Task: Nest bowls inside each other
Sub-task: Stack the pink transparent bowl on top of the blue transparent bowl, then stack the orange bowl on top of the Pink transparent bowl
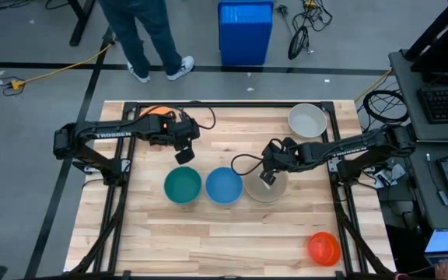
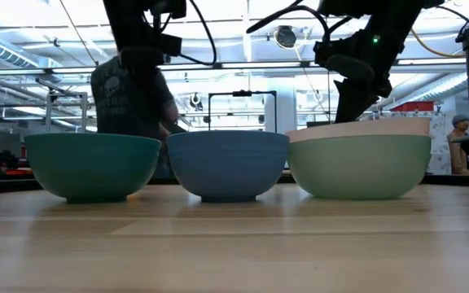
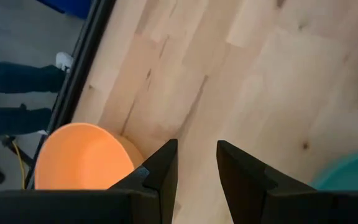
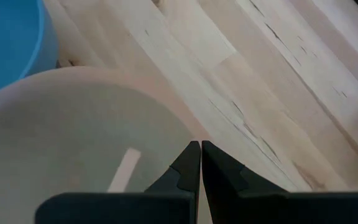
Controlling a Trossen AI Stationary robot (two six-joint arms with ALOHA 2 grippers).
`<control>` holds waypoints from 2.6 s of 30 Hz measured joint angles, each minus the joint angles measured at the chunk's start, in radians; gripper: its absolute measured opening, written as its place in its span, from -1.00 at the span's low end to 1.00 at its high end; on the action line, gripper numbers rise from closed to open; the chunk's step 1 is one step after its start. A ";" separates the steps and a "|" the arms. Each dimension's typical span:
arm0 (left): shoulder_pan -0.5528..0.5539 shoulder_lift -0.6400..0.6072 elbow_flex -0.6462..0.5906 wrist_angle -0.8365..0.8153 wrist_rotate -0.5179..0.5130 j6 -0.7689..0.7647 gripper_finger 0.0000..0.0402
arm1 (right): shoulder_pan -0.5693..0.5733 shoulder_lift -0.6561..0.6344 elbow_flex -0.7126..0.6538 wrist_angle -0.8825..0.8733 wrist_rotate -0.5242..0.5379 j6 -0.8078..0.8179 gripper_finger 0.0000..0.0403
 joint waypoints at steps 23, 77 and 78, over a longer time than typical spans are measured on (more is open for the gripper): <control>0.127 -0.002 -0.063 0.045 0.045 -0.057 -0.50 | 0.009 -0.066 0.030 0.007 -0.016 -0.056 -1.00; 0.387 0.008 -0.301 0.236 0.231 0.128 -1.00 | -0.571 -0.065 0.083 -0.404 -0.158 -0.363 -0.14; 0.368 -0.007 -0.278 0.216 0.234 0.120 -1.00 | -0.591 -0.047 0.083 -0.397 -0.156 -0.383 -0.09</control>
